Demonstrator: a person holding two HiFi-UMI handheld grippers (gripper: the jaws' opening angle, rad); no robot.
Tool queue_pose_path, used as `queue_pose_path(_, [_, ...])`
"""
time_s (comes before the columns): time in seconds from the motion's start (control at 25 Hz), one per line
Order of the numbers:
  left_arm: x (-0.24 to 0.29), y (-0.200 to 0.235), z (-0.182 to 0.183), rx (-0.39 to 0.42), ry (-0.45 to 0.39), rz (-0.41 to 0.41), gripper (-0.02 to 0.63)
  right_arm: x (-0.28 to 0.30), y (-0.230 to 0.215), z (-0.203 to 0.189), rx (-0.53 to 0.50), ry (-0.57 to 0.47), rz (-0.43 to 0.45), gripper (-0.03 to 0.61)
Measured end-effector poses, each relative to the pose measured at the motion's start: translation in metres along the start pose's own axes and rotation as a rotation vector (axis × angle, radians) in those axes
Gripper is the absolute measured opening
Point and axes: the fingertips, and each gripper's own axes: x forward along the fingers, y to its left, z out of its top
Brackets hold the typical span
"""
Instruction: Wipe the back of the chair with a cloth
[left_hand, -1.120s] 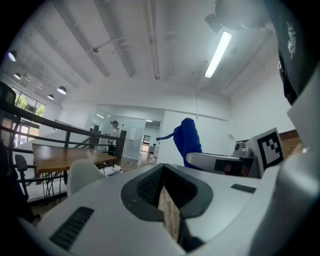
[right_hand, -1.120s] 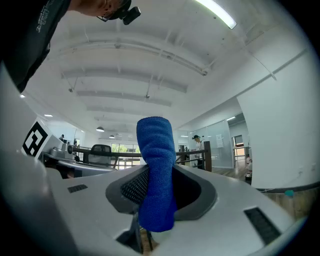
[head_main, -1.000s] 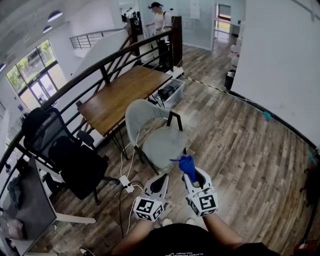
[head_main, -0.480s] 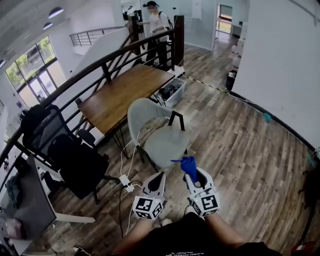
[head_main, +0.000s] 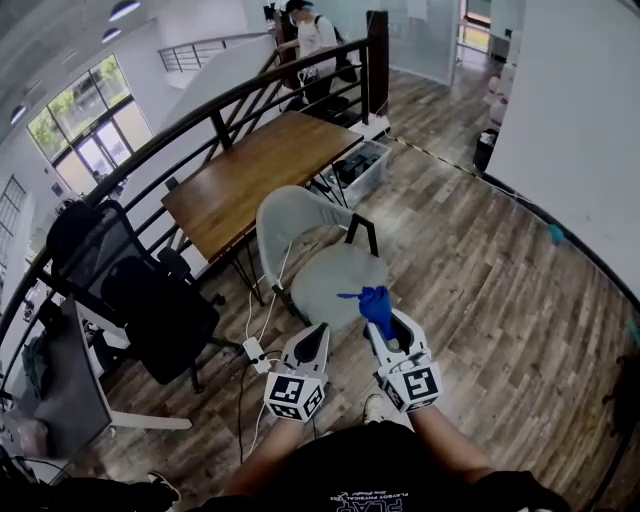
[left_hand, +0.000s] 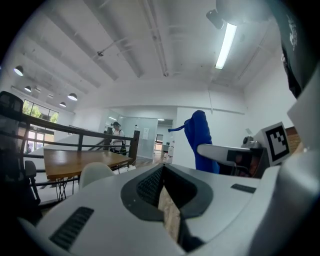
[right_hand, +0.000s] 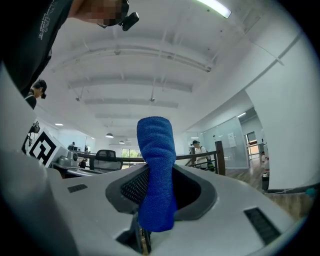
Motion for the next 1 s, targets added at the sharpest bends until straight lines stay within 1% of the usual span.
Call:
queue_pose_path(0.16, [0.026,0.002,-0.006,-0.007,0.019,0.047,0.002,0.013,-0.031,-0.005,0.027,-0.005,0.034,0.124])
queue_pose_path(0.32, [0.045,0.006,-0.006,-0.014,0.026,0.096,0.002,0.026,-0.049,-0.011,0.059,0.011,0.080,0.124])
queue_pose_path(0.48, [0.058,0.011,-0.010,-0.009,0.045,0.137,0.003,0.042,-0.062,-0.019,0.082,0.011,0.125,0.124])
queue_pose_path(0.6, [0.062,0.020,-0.009,-0.011,0.055,0.170,0.003,0.060,-0.064,-0.017,0.072,-0.009,0.164,0.124])
queue_pose_path(0.68, [0.065,0.028,-0.008,-0.016,0.056,0.191,0.002,0.071,-0.066,-0.014,0.075,-0.021,0.175,0.124])
queue_pose_path(0.8, [0.070,0.042,-0.008,-0.029,0.050,0.213,0.002,0.086,-0.065,-0.019,0.082,-0.001,0.190,0.124])
queue_pose_path(0.88, [0.074,0.054,-0.007,-0.028,0.030,0.233,0.002,0.098,-0.064,-0.026,0.087,0.007,0.201,0.124])
queue_pose_path(1.0, [0.081,0.079,0.000,0.001,-0.017,0.276,0.002,0.120,-0.063,-0.033,0.096,0.009,0.213,0.124])
